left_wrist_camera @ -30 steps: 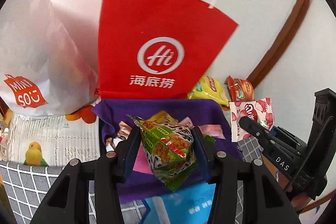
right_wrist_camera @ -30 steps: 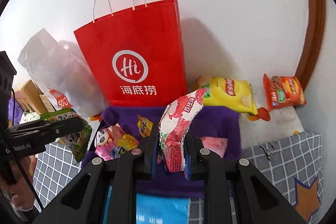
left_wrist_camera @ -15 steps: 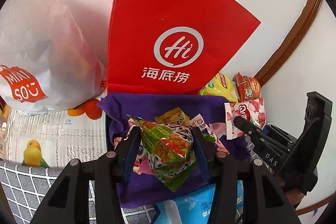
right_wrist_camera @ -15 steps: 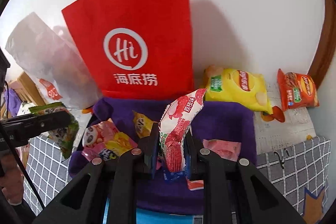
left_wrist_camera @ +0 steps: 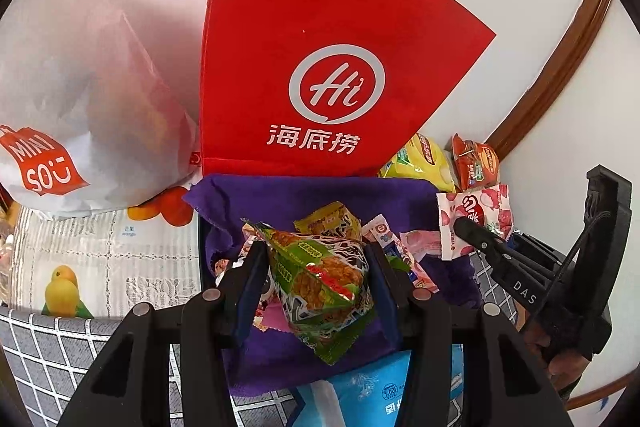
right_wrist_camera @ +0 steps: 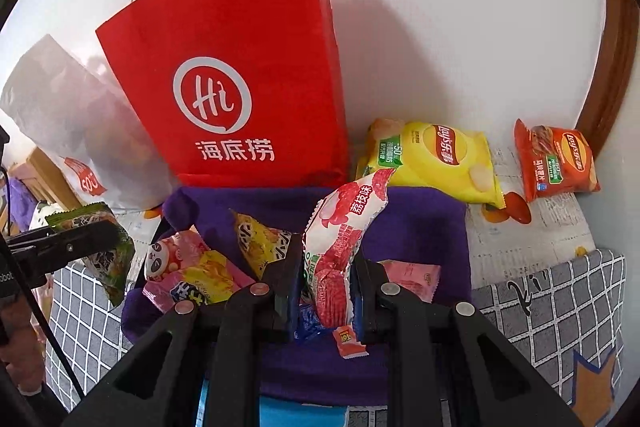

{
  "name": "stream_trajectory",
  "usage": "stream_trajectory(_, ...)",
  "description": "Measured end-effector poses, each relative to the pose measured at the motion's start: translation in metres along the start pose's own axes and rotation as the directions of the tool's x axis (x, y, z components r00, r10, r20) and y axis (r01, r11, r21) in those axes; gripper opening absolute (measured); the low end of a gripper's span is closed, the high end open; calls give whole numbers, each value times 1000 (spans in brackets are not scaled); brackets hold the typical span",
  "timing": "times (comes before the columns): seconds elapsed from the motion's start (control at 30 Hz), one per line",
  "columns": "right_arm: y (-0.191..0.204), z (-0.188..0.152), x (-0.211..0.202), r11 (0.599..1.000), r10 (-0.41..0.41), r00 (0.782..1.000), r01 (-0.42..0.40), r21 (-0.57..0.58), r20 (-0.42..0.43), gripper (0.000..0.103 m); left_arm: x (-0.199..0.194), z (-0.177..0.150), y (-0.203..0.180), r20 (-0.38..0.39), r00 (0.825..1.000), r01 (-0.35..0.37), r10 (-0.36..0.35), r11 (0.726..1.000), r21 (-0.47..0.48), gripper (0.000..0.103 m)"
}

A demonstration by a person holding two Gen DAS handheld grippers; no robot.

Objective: Organize snacks
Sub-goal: 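Carry the red-white candy bag and green snack bag over the purple towel, then open both tools to drop the candy bag and green bag on the towel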

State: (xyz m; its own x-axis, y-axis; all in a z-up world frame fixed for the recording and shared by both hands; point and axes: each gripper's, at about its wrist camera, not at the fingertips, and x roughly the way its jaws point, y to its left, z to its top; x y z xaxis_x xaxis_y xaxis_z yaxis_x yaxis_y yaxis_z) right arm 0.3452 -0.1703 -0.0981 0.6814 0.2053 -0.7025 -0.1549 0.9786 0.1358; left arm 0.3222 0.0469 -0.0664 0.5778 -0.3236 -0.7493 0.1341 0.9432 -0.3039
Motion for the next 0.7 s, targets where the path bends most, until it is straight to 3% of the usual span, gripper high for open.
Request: stream_trajectory(0.7, -17, -2, -11, 1000, -3, 1000, 3, 10, -12, 21, 6, -2, -5, -11, 1000, -10, 10, 1000, 17, 47)
